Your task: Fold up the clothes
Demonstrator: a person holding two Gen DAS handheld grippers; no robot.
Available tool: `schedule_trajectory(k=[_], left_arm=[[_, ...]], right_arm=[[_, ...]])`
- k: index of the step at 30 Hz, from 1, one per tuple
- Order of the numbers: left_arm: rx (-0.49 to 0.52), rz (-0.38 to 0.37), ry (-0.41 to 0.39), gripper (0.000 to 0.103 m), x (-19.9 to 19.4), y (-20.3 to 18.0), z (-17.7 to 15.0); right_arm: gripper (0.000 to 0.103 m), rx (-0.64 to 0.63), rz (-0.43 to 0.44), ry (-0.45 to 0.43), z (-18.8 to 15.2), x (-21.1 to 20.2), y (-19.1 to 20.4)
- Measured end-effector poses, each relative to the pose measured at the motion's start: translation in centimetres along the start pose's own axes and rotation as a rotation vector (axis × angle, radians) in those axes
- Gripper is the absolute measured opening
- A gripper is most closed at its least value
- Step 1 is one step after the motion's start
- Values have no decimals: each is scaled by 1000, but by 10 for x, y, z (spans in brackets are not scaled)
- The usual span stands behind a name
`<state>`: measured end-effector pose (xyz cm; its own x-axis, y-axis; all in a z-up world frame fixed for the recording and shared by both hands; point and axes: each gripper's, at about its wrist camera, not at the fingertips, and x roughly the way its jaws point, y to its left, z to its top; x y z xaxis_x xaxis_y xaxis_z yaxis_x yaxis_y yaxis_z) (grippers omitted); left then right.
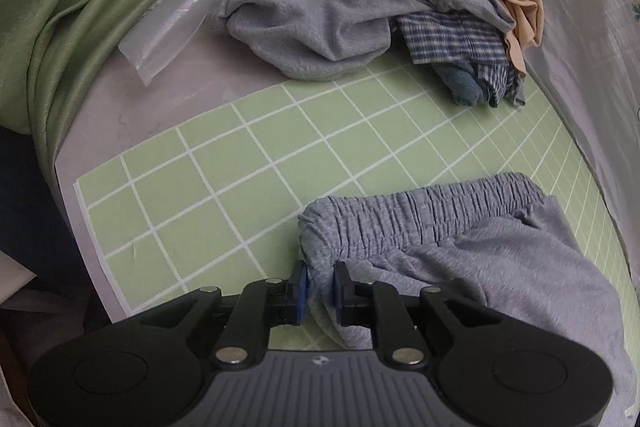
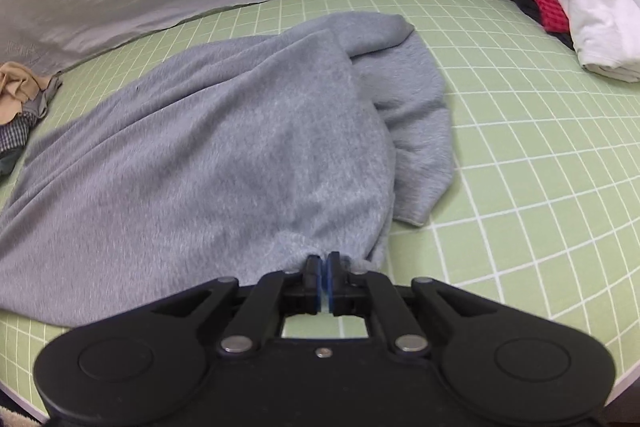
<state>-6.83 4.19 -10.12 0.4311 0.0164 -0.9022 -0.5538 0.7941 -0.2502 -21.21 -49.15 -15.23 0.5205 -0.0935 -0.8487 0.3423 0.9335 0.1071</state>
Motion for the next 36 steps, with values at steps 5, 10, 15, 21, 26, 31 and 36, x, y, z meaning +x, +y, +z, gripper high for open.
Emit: schedule_trajectory(k=[5,10,15,21,26,31,36], left_arm=[[41,44,12,50,-1,-7,-6],[59,108,-40,79,-13,-10,-8],[171,129,-60,83,-20,-33,-16],[313,120,-32,87,-12,-76,-32],[383,117,-19,88,-10,-90,-37],[456,119,-18,88,-6,-90,-30],[508,115,-8,88,4,-84,-17]], right_arm=[[44,49,-10,-65,2,-16,-4],[58,196,-16,-117,8,-25,-28],[60,244,-21,-98,11,-12,-48],[70,242,-13,-85,26,10,-54],[70,232,17,-77,40,33,-48],[44,199,22,-72,48,51,-35],[4,156,-32,-103,50,45,-10]])
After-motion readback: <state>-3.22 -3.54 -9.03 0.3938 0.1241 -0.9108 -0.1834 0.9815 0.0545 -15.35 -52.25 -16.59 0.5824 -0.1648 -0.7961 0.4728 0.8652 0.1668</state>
